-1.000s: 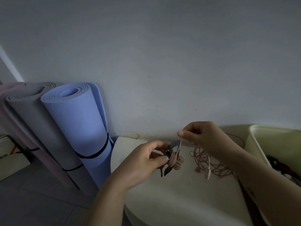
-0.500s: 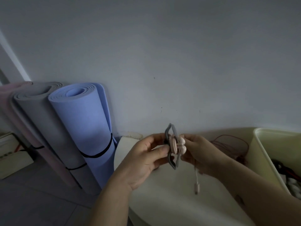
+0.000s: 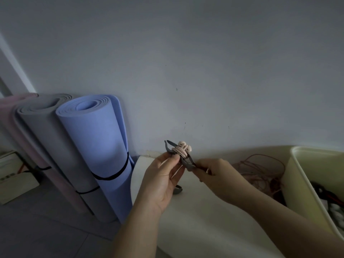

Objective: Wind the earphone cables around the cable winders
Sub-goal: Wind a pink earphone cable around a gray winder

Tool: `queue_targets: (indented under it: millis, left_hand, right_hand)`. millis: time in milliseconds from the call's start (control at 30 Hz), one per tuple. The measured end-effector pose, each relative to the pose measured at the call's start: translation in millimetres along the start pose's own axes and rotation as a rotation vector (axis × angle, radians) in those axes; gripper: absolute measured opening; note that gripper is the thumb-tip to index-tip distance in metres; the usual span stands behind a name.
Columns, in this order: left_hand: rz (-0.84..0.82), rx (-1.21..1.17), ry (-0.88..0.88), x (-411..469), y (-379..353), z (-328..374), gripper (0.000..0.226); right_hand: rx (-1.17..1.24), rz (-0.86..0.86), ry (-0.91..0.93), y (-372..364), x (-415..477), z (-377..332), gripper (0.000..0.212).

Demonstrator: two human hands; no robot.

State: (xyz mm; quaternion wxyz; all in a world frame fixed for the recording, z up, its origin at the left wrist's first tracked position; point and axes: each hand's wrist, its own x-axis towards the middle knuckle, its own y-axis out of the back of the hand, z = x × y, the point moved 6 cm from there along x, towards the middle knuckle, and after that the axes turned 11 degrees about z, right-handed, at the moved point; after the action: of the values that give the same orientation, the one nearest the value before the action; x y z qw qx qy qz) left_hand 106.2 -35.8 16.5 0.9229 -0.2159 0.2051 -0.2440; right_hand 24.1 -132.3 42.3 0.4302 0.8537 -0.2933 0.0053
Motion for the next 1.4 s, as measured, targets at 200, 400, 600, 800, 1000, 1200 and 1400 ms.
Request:
queue_targets:
  millis: [200, 400, 600, 800, 1000, 1200, 1400]
  left_hand:
    - [0.018, 0.053, -0.066, -1, -3, 0, 0.022]
    - [0.127, 0.319, -0.151, 5, 10, -1, 0.024]
    - [-0.033, 0.658, -0.277, -7, -5, 1, 0.020]
    - [-0.231, 0.712, -0.246, -15, -15, 1, 0.019]
    - [-0.326, 0.716, -0.175, -19, -19, -9, 0.021]
    - [-0.416, 0.795, -0.228, -23, -23, -16, 0.022]
    - [-0.299, 0.736, -0.241, -13, -15, -12, 0.037]
  right_hand:
    - [-0.272, -0.059, 0.072, 4, 0, -1, 0.021]
    - [-0.357, -0.058, 0.164, 17, -7, -15, 0.026]
    - [-0.191, 0.108, 0.162, 44, 0, -17, 0.018]
    - [-0.077, 0.257, 0.112, 61, 4, -3, 0.008]
    - [0.014, 0.283, 0.136, 63, 6, -4, 0.016]
    - [0.005, 0.209, 0.084, 53, 8, 3, 0.017]
    - [0.100, 0.175, -0.052, 49, 11, 16, 0.020]
